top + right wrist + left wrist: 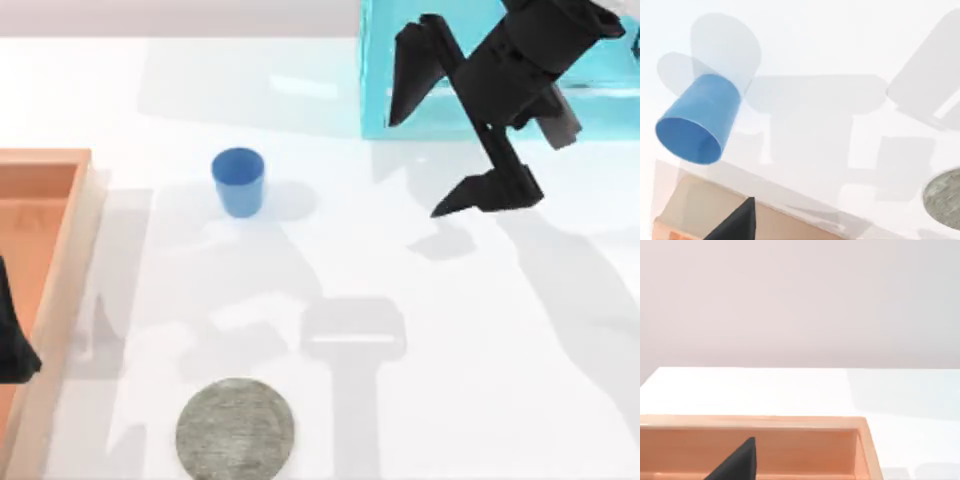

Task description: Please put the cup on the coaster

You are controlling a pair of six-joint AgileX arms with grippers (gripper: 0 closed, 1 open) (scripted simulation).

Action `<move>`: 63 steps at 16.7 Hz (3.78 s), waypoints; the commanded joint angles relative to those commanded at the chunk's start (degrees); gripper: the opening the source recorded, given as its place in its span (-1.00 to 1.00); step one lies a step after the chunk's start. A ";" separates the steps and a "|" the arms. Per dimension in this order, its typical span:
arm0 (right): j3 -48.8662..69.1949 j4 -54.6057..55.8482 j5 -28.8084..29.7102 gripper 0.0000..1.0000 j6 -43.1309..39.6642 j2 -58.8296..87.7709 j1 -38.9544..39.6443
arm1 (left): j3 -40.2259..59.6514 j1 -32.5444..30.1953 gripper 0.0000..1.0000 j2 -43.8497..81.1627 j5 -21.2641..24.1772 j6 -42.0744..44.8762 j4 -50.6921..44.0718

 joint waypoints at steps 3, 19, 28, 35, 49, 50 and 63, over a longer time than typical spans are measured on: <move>17.76 -6.05 -2.28 1.00 11.41 15.13 2.32 | 0.00 0.00 1.00 0.00 0.00 0.00 0.00; 58.19 -12.17 -6.17 1.00 32.20 41.52 6.11 | 0.00 0.00 1.00 0.00 0.00 0.00 0.00; 61.21 -3.27 -4.50 1.00 36.63 51.33 10.29 | 0.00 0.00 1.00 0.00 0.00 0.00 0.00; 61.78 -1.61 -4.19 0.70 37.47 53.06 11.02 | 0.00 0.00 1.00 0.00 0.00 0.00 0.00; 61.78 -1.61 -4.19 -1.00 37.47 53.06 11.02 | 0.00 0.00 1.00 0.00 0.00 0.00 0.00; 61.78 -1.61 -4.19 -1.00 37.47 53.06 11.02 | 0.00 0.00 1.00 0.00 0.00 0.00 0.00; 51.36 -4.44 -0.27 -1.00 22.02 45.02 14.77 | 0.00 0.00 1.00 0.00 0.00 0.00 0.00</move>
